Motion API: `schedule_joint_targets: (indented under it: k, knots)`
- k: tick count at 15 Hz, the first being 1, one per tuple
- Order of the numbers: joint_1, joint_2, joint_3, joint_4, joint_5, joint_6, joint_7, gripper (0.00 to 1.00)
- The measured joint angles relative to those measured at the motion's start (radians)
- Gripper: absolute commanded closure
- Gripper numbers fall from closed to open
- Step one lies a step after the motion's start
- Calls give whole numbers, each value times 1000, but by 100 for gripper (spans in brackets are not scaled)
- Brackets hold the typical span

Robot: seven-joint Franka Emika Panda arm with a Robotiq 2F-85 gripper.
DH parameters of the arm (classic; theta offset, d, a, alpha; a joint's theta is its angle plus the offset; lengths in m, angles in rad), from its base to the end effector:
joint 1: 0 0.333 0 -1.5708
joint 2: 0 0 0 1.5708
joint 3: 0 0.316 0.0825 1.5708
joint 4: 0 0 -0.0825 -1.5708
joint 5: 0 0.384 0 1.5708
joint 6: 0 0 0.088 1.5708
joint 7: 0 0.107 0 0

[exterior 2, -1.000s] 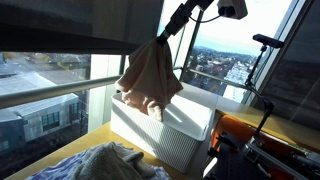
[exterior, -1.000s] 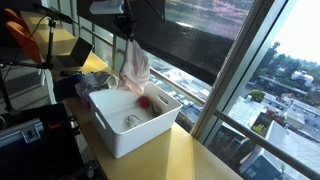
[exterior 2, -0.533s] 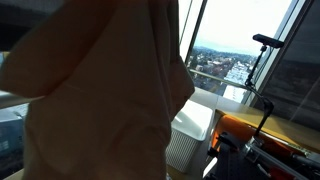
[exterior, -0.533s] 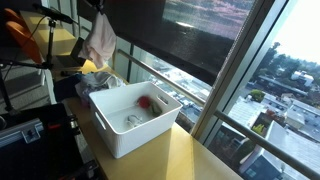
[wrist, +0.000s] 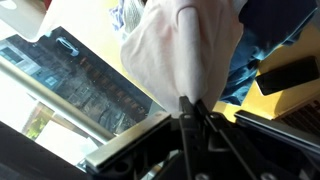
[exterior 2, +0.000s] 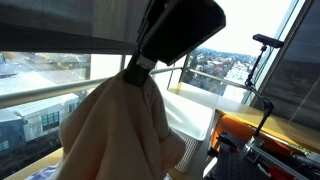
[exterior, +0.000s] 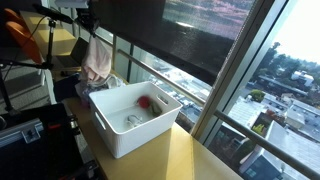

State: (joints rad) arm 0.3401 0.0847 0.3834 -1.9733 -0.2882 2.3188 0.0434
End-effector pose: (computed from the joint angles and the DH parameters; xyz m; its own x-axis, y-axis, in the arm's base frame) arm 0.4556 0.3891 0.4574 0.6227 0.7400 0.2543 0.7111 -0.6708 0.2107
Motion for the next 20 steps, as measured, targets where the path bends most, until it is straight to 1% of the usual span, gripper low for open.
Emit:
schedule_joint_targets:
  k: [3, 5, 7, 9, 12, 15, 18, 20]
  knots:
    - [-5, 27, -30, 0, 1, 0, -1, 42]
    - [-26, 22, -64, 0, 3, -1, -8, 27]
    - [-66, 14, -111, -2, 3, -1, -25, 12]
    - [-120, 9, -166, -12, 0, 0, -47, 0]
    - [-202, 25, -251, -54, -18, 36, -75, 0]
    - [-266, 99, -319, -112, -40, 144, -94, 0]
    - [-299, 214, -361, -135, -40, 246, -100, 0]
    - [-306, 290, -373, -128, -39, 295, -100, 0]
